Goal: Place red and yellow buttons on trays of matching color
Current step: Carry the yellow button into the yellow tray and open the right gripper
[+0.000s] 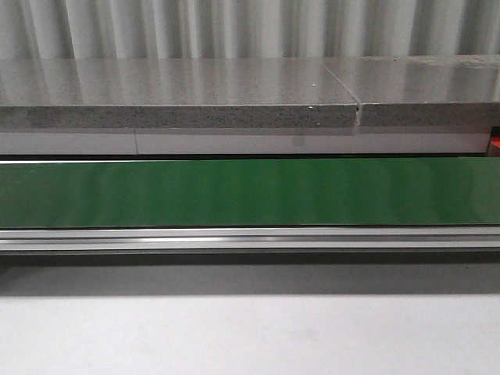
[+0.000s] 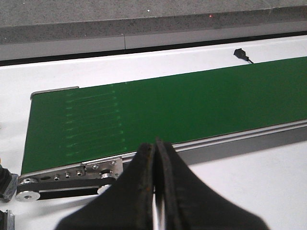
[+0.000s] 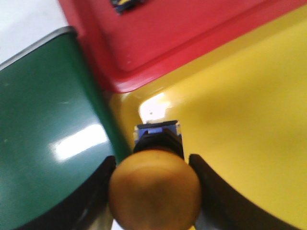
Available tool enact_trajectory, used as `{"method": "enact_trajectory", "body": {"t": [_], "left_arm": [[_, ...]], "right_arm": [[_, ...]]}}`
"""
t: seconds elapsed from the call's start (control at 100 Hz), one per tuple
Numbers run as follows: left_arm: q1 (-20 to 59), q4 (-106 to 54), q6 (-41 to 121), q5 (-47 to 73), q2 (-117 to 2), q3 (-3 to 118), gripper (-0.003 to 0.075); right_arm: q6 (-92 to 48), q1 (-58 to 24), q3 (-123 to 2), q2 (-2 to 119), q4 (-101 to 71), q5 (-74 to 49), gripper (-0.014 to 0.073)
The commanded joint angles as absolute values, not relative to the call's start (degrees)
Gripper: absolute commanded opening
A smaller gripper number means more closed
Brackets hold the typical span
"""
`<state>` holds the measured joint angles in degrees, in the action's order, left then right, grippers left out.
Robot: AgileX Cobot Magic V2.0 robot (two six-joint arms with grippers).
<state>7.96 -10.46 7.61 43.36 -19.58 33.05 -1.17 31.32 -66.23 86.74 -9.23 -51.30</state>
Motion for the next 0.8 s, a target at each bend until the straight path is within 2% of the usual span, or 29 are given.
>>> {"method": "enact_trajectory", "body": {"t": [0.0, 0.48, 0.55, 0.7, 0.79], "left_arm": [[8.5, -11.3, 7.8, 39.5, -20.0, 34.5, -0.002], [8.5, -11.3, 7.8, 39.5, -20.0, 34.5, -0.002], [8.5, -11.3, 7.8, 39.5, -20.0, 34.5, -0.002], [8.5, -11.3, 7.8, 39.5, -20.0, 34.5, -0.002], [8.5, -11.3, 7.8, 39.5, -20.0, 34.5, -0.002]], "right_arm": [[0.4, 33.9, -66.2, 85.9, -9.8, -47.5, 0.0153], [0.9, 34.2, -65.1, 98.3, -13.0, -43.7, 0.0164], [0.7, 34.2, -65.1, 98.5, -13.0, -44.0, 0.0233], [0.6, 34.2, -65.1, 98.1, -13.0, -44.0, 0.051], [0.5, 34.2, -65.1, 96.7, -12.6, -43.0, 0.0552]]}}
